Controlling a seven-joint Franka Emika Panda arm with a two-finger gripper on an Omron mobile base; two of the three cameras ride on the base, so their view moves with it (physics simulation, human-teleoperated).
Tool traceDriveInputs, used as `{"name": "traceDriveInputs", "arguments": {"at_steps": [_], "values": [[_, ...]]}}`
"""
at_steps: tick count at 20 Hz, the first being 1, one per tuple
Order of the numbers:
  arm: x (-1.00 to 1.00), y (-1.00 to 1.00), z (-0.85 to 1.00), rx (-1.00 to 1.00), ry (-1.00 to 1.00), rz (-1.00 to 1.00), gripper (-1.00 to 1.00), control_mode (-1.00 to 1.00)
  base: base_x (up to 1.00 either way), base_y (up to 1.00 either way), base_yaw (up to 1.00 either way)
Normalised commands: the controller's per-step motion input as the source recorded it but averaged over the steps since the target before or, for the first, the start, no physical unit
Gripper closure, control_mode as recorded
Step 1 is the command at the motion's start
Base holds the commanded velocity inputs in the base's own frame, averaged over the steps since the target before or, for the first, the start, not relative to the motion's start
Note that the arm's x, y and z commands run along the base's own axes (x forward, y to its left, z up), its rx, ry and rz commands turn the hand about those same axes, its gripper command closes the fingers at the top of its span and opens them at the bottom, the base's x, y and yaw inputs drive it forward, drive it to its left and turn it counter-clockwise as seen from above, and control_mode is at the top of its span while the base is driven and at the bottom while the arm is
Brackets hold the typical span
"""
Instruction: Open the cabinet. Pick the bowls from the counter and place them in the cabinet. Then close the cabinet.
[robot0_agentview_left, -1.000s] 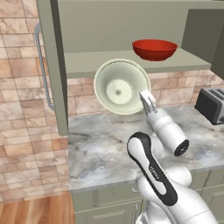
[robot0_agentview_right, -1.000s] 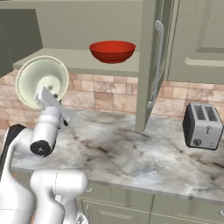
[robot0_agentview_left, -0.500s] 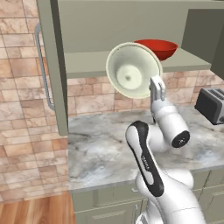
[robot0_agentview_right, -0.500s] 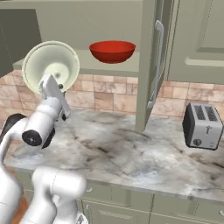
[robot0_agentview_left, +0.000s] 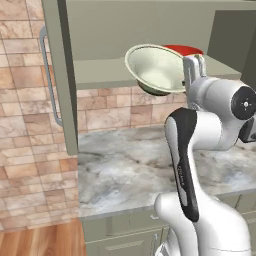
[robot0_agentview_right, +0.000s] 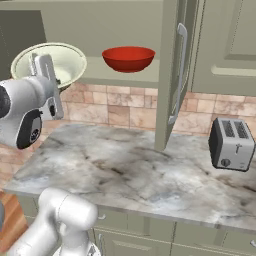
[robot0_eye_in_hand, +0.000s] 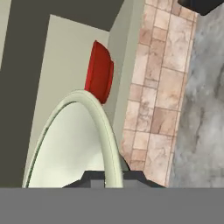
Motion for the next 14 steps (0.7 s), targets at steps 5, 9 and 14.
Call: {"name": "traceDriveInputs", "arguments": {"at_steps": [5, 9, 14], "values": [[-0.08, 0.00, 0.53, 0.02, 0.30, 0.03, 1.00, -1.00, 0.00, 0.00, 0.00], [0.32, 0.00, -0.02, 0.00, 0.13, 0.00, 1.00, -1.00, 0.00, 0.00, 0.00], [0.54, 0.00, -0.22, -0.01, 0.05, 0.00, 1.00, -1.00, 0.00, 0.00, 0.00]]}}
